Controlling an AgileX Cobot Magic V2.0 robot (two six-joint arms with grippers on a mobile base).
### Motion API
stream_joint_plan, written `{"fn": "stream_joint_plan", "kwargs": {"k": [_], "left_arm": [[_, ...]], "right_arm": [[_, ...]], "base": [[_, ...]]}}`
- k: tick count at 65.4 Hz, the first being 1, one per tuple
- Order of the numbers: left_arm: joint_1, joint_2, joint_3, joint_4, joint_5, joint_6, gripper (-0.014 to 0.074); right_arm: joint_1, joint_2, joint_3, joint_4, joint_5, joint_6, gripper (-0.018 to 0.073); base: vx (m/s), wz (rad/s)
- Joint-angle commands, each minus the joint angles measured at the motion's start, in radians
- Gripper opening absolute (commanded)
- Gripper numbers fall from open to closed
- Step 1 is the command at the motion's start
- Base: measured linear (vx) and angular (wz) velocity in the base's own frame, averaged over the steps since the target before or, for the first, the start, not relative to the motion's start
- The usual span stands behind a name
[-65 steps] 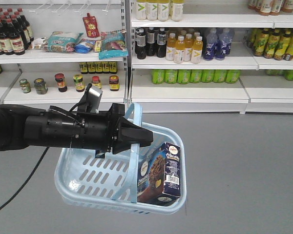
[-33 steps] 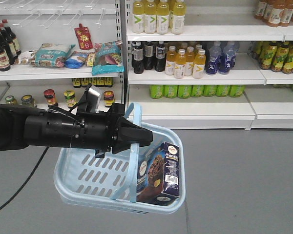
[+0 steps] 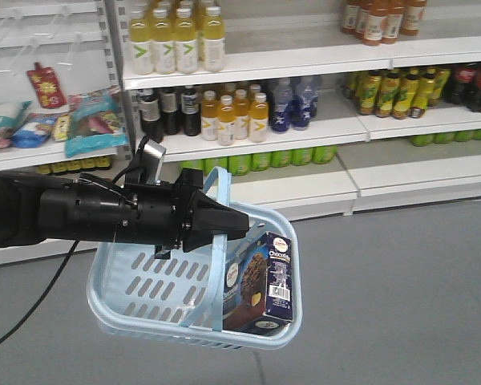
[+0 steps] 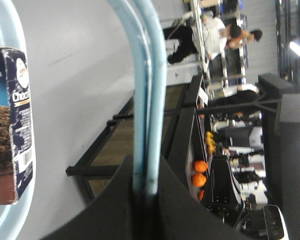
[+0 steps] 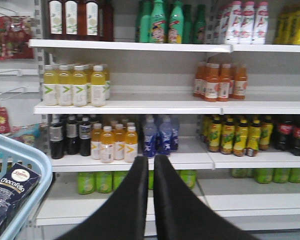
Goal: Left arm holds basket, right arm returns cookies
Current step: 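Turn the base past the desk area carrying the basket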
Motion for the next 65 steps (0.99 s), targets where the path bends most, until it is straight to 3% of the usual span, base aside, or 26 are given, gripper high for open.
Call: {"fn": "stream_joint_plan", "kwargs": {"k": [1, 65], "left_arm": [[-0.006, -0.059, -0.027, -0.128, 0.071, 0.004, -0.0003], [-0.006, -0.059, -0.027, -0.128, 0.071, 0.004, -0.0003]], "right_arm": [[-0.001, -0.013, 0.019, -0.007, -0.071, 0.002, -0.0006], [-0.001, -0.013, 0.019, -0.007, -0.071, 0.002, -0.0006]], "base": [[0.2, -0.61], [0.19, -0.7]]}}
